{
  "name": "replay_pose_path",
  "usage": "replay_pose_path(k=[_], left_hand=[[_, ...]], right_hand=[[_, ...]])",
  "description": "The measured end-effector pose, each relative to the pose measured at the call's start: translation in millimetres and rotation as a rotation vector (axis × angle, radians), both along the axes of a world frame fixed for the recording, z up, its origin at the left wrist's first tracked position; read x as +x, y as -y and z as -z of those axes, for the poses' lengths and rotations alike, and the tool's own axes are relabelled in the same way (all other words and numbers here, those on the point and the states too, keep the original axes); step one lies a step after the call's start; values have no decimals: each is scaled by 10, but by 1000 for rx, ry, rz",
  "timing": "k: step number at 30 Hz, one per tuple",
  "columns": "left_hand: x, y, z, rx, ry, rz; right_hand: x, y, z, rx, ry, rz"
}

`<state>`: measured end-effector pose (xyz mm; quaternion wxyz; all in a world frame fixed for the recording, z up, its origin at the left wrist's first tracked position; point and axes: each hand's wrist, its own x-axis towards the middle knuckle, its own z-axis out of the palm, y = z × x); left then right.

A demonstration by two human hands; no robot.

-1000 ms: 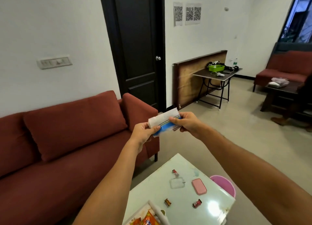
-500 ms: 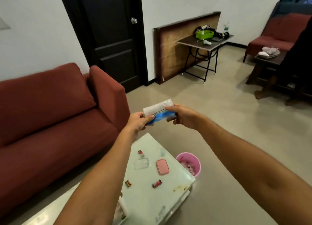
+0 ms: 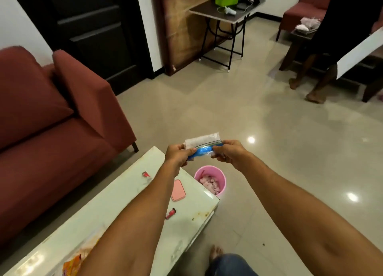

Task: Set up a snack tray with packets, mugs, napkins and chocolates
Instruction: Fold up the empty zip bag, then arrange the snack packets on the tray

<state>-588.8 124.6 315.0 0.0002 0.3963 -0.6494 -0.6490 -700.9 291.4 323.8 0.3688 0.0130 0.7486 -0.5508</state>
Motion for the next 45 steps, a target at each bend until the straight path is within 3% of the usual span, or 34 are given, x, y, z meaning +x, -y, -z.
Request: replay_pose_path(k=[8,16,23,30,38,45], left_hand=[[-690,-269,1587,-50,188,62],[-1298,-498,3046,-105,378,165],[-1531,-658,3942,-365,434,347],[-1495,-717,4233,-496,329,374],[-1315,-661,4079,-512,307,294],[-1180,-547,3662,-626,231,291]], right_hand=[[-441,-263,1544,75,225,122],[-841,-487,3223,242,223,282],[-906,-482,4504,363,246,325],[-960,-195,5052,337,284,281],[-917,-189,4906,281,408,308],[-874,-322,4881,439,327,281]])
